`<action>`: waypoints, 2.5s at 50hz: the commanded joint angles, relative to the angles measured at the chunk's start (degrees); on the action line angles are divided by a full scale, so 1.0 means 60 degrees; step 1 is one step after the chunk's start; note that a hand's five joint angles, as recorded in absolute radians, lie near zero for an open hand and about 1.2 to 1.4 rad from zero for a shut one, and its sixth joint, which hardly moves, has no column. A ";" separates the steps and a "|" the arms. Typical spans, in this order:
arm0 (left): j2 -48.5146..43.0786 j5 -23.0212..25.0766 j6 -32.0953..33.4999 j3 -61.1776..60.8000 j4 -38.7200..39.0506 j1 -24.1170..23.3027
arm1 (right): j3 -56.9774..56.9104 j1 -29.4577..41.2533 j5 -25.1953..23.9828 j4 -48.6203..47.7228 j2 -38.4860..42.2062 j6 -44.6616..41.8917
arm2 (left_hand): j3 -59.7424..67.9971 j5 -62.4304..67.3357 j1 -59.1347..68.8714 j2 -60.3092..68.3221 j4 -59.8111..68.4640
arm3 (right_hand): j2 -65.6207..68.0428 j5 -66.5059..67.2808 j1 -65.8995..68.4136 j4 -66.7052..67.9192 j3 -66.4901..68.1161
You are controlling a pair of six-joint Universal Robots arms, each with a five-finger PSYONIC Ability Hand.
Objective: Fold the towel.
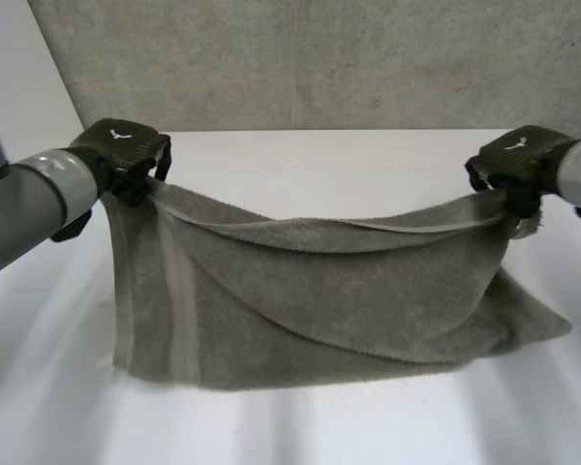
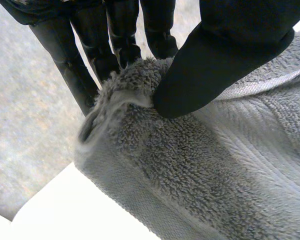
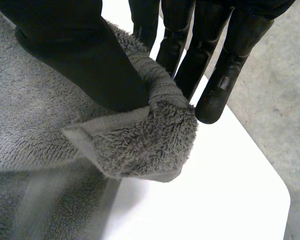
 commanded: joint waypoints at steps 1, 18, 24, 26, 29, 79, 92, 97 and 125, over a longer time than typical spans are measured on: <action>-0.1485 -0.0454 0.0263 0.4033 0.0017 -0.0373 | -0.2114 0.0774 0.0520 -0.3058 0.0760 0.0496 | 0.1732 0.1821 0.2122 0.1740 0.1713 | 0.2130 0.2391 0.4201 0.1934 0.2257; -0.0285 -0.0499 -0.1363 0.2798 0.4854 -0.0315 | -0.0684 0.0833 0.0478 -0.6862 -0.0661 0.1890 | 0.1732 0.1821 0.2122 0.1740 0.1713 | 0.2130 0.2391 0.4201 0.1934 0.2257; -0.0314 -0.0411 -0.1304 0.0124 0.4985 -0.0080 | 0.0089 0.0804 -0.0297 -0.5941 0.0142 0.1875 | 0.1732 0.1821 0.2122 0.1740 0.1713 | 0.2130 0.2391 0.4201 0.1934 0.2257; -0.0372 -0.0411 -0.1290 -0.0483 0.5073 -0.0080 | 0.0473 0.0819 -0.0401 -0.5808 0.0364 0.1846 | 0.1732 0.1821 0.2122 0.1740 0.1713 | 0.2130 0.2391 0.4201 0.1934 0.2257; -0.0841 -0.0397 -0.1260 -0.1465 0.5410 -0.0080 | 0.1161 0.0819 -0.0489 -0.5602 0.1068 0.1582 | 0.1732 0.1821 0.2122 0.1740 0.1713 | 0.2130 0.2391 0.4201 0.1934 0.2257; -0.0575 -0.0455 0.2416 -0.3562 0.3635 -0.0123 | 0.3711 -0.0442 -0.0108 -0.4250 0.1007 -0.1772 | 0.1732 0.1821 0.2122 0.1740 0.1713 | 0.2130 0.2391 0.4201 0.1934 0.2257; -0.3138 -0.1114 0.2490 -0.1013 0.4605 -0.0578 | 0.2731 0.0012 0.0009 -0.6994 0.2691 -0.1787 | 0.1732 0.1821 0.2122 0.1740 0.1713 | 0.2130 0.2391 0.4201 0.1934 0.2257; -0.3609 -0.1115 0.2504 -0.0470 0.4619 -0.0652 | 0.2217 0.0159 0.0096 -0.7052 0.3176 -0.1773 | 0.1732 0.1821 0.2122 0.1740 0.1713 | -0.2375 -0.2115 -0.0304 -0.2571 -0.2248; -0.2673 -0.1699 0.2299 0.0280 0.4619 -0.0842 | 0.1527 -0.0264 -0.0458 -1.0552 0.3075 -0.0880 | -0.7796 -0.7707 -0.7406 -0.7788 -0.7815 | -0.9537 -0.9276 -0.7466 -0.9733 -0.9410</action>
